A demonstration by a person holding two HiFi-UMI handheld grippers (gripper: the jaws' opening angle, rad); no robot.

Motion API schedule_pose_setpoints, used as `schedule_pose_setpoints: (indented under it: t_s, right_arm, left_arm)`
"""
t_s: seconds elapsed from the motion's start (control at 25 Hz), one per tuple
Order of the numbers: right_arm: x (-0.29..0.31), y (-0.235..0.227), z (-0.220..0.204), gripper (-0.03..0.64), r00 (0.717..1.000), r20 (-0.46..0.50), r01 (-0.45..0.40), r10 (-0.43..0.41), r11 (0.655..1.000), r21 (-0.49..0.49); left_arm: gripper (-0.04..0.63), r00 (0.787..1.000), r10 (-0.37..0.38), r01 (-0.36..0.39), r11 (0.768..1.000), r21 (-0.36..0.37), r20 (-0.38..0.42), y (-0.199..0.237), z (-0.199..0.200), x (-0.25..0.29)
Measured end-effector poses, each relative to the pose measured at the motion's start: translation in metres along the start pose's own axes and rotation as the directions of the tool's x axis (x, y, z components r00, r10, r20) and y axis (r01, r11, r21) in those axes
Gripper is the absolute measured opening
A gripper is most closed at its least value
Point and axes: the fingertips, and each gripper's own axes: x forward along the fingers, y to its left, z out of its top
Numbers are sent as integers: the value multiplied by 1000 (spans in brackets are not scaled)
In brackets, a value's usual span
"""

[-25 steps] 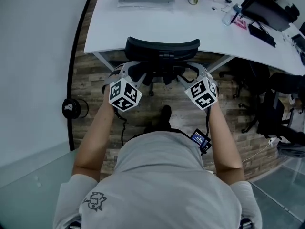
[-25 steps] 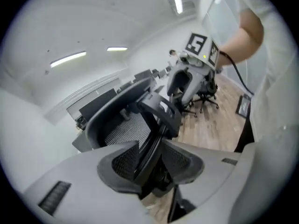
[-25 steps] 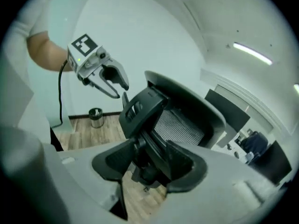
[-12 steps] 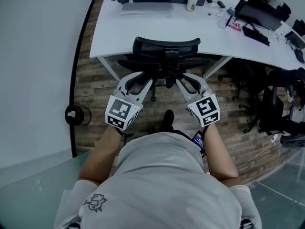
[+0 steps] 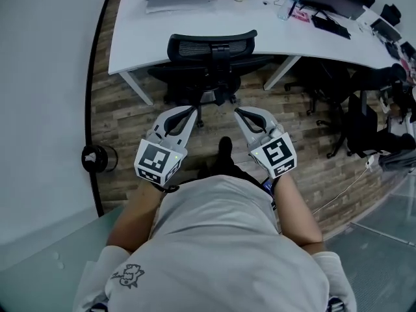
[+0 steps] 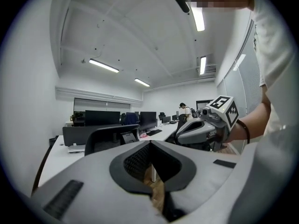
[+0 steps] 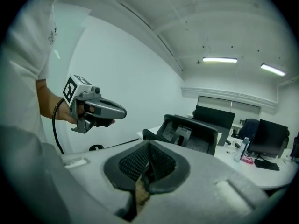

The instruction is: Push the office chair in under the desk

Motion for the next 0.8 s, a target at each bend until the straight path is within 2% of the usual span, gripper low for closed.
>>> schedule_pose_setpoints:
  t_s: [0.08,0.28,0.52,0.72,0.8]
  right_arm:
    - [-13,8,-1,5,1000,2,2,-2,1000,3]
    - [-41,16,5,5,1000,26,5,-5,1000,15]
    - [-75,19,10,3,998,58,4,-6,999,39]
    - [-100,21,0,3,998,66,-20,17,999,44]
    - [-112,21,-8,3,997,65,-34,30,998,50]
  left_arm:
    - [-2,1000,-25,25,1000,13,-5,-13,-2,-6]
    - [-2,997,-75,76,990,116,-13,-39,4,-20]
    - [-2,996,-82,80,994,79,25,-65,15,-29]
    - [-2,998,-69,69,990,124,-7,-96,19,-29]
    - [-2,998,-65,65,992,109,-3,-113,19,-26]
